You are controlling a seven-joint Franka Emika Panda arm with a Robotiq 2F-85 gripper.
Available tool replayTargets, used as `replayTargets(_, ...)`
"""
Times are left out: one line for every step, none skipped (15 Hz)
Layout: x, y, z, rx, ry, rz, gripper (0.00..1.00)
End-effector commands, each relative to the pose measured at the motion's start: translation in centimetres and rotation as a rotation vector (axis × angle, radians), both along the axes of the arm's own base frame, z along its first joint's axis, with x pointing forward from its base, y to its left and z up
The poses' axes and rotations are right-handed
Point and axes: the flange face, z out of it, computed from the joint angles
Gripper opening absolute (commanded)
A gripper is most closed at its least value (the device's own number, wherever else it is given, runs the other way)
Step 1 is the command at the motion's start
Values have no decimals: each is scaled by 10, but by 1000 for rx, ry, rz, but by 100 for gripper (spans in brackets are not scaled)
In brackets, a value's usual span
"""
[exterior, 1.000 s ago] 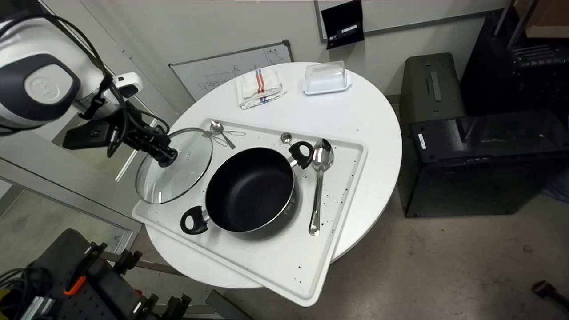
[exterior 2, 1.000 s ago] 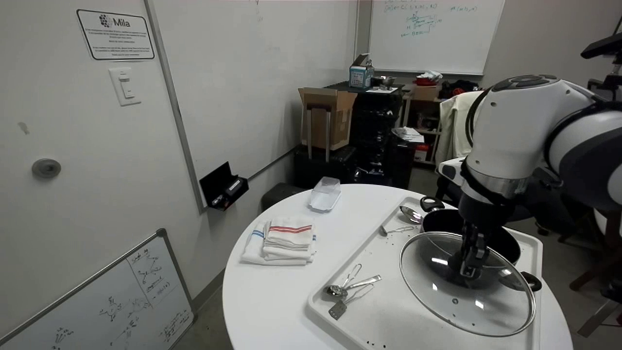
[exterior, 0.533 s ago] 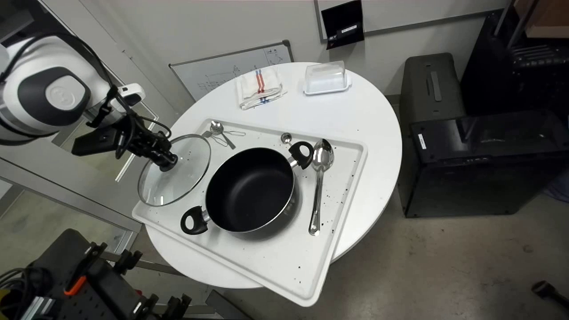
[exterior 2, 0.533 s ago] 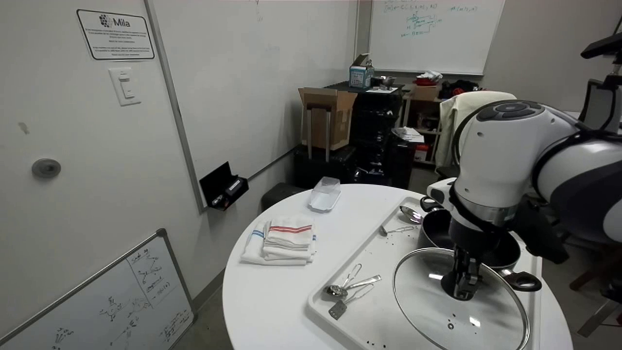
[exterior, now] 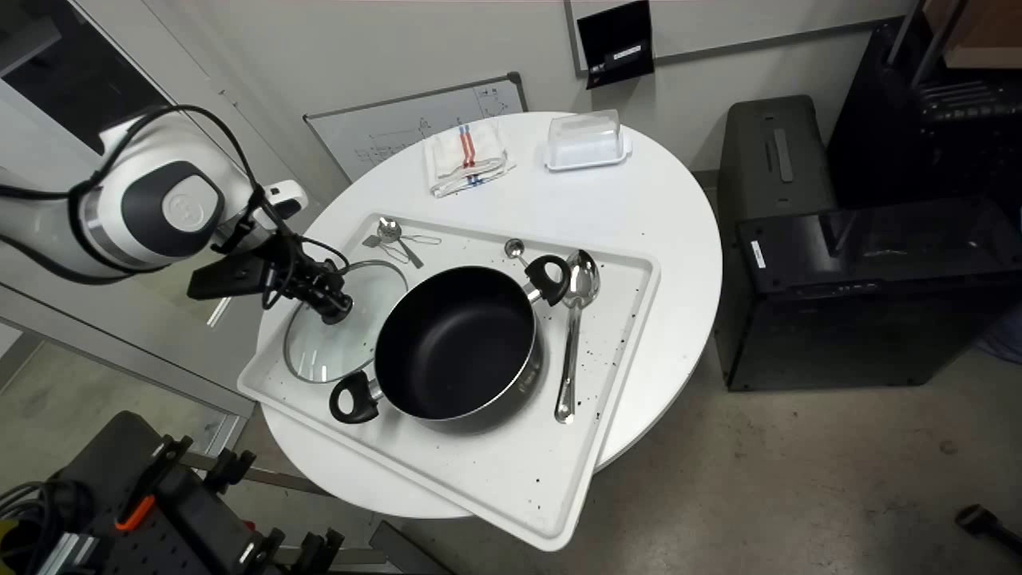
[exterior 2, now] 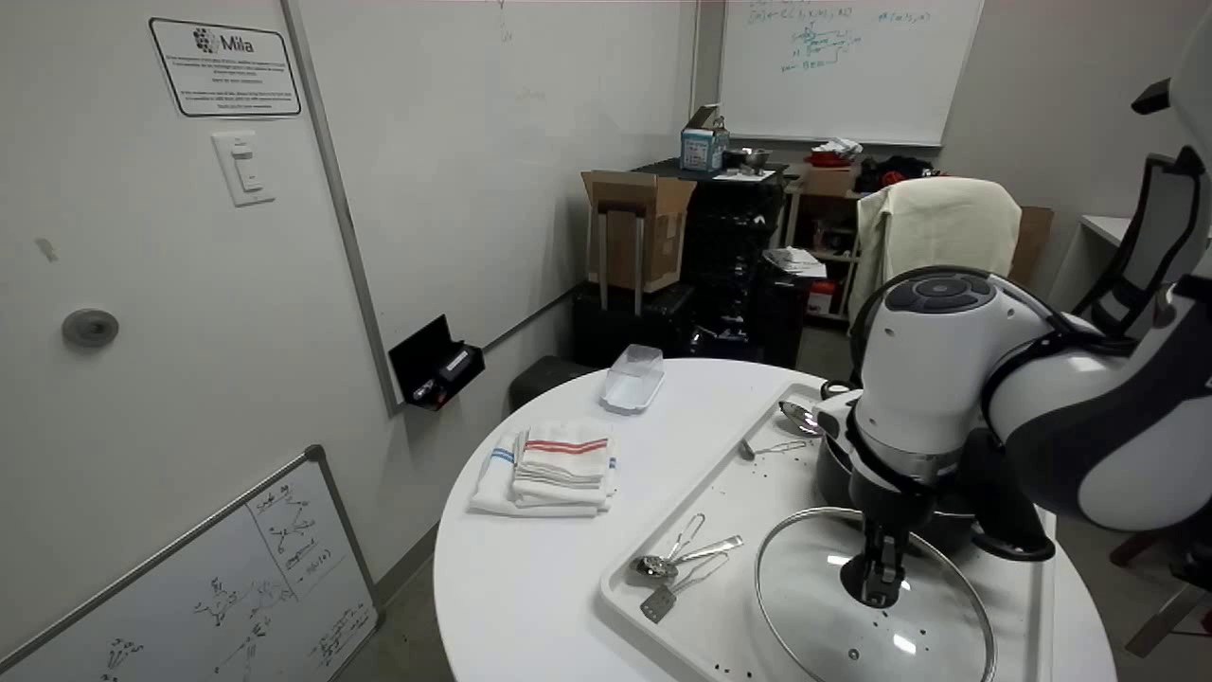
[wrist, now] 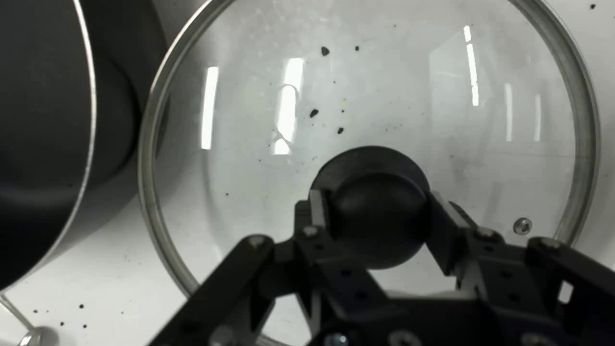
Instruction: Remove the lid from the pot and put it on the tray
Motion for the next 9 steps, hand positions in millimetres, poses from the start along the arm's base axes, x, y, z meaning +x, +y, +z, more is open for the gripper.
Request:
replayTargets(12,-4,-21,-10,-13,-8,25)
replayTargets(12,-5,-27,-12,-8,-9,25)
replayTargets(12,-7,-33,-15,-2,-10,25)
replayTargets(12,-8,-38,-18,2,-12,25)
replayTargets(12,-9,-42,-20,8,-14,25)
replayTargets(12,-11,-45,-20,14,-17,25)
replayTargets(12,-11,-46,-19,16,-20,25)
replayTargets(12,-10,-44,-14,18,-20,29)
replayTargets(11,-10,-41,-11,18,-22,70)
